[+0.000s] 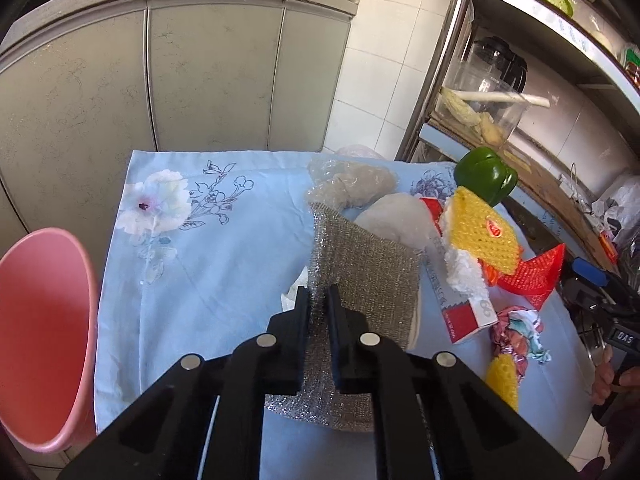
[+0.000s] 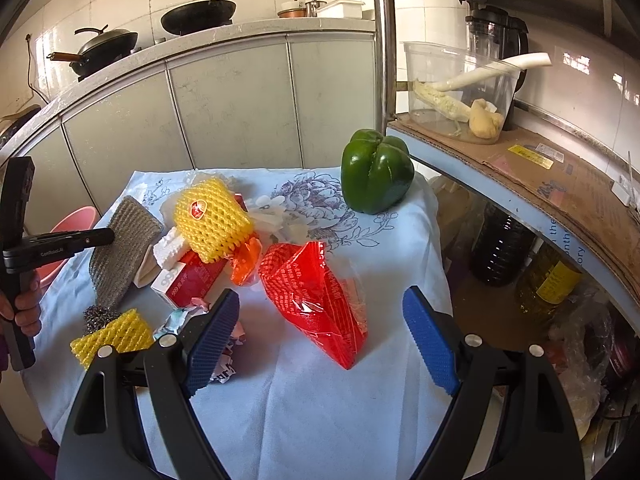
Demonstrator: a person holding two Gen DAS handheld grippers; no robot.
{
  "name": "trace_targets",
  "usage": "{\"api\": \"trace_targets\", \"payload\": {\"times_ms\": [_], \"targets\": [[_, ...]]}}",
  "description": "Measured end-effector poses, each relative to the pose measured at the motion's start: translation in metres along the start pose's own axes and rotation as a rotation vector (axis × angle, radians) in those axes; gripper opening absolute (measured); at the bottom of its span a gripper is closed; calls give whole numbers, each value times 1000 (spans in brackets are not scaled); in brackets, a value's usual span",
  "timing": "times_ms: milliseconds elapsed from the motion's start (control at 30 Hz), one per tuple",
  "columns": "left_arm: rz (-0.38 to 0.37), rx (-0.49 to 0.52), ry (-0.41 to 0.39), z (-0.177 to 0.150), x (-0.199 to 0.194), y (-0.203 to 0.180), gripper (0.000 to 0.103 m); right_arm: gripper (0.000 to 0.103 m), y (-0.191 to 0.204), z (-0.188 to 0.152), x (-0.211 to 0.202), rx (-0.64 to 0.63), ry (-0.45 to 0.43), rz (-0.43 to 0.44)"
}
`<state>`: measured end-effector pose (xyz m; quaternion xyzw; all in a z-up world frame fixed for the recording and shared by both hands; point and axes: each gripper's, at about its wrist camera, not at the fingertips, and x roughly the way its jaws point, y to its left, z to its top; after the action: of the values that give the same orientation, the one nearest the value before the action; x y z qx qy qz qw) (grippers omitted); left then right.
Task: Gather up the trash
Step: 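Grasp the silver mesh scrubber with the left tool while the right tool grasps the red mesh bag, then carry both items to the pink bin and open both tools to drop them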
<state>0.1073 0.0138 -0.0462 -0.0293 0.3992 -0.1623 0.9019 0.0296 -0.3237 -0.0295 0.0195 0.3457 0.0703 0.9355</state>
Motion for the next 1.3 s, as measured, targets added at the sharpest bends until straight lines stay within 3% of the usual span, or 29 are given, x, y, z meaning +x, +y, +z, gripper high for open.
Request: {"api": "trace_targets", "payload": {"times_ms": [200, 533, 600, 633, 767, 800, 867, 1000, 1300], "targets": [[-37, -36, -69, -5, -39, -3, 6, 84, 3, 1, 3, -25, 26, 31], [-60, -85, -134, -13, -83, -2, 6, 84, -3, 7, 12, -43, 37, 8], [-61, -91, -143, -14, -88, -2, 6, 65, -2, 8, 16, -53, 49, 15], [-63, -94, -148, -15, -91, -2, 6, 61, -2, 8, 19, -55, 64, 18], [-64, -97, -168, -18, -101, -5, 6, 23, -3, 6, 27, -29, 117, 56], [-63, -97, -172, -19, -104, -5, 6, 19, -4, 4, 26, -23, 119, 67], [-65, -99, -182, -20, -109, -6, 6, 14, -3, 2, 18, -26, 112, 81], [-69, -104, -200, -22, -119, -7, 6, 14, -3, 2, -2, -24, 84, 84], [-34, -108, -292, -23, -153, -1, 6, 13, 7, 22, -69, -33, -70, 121]]}}
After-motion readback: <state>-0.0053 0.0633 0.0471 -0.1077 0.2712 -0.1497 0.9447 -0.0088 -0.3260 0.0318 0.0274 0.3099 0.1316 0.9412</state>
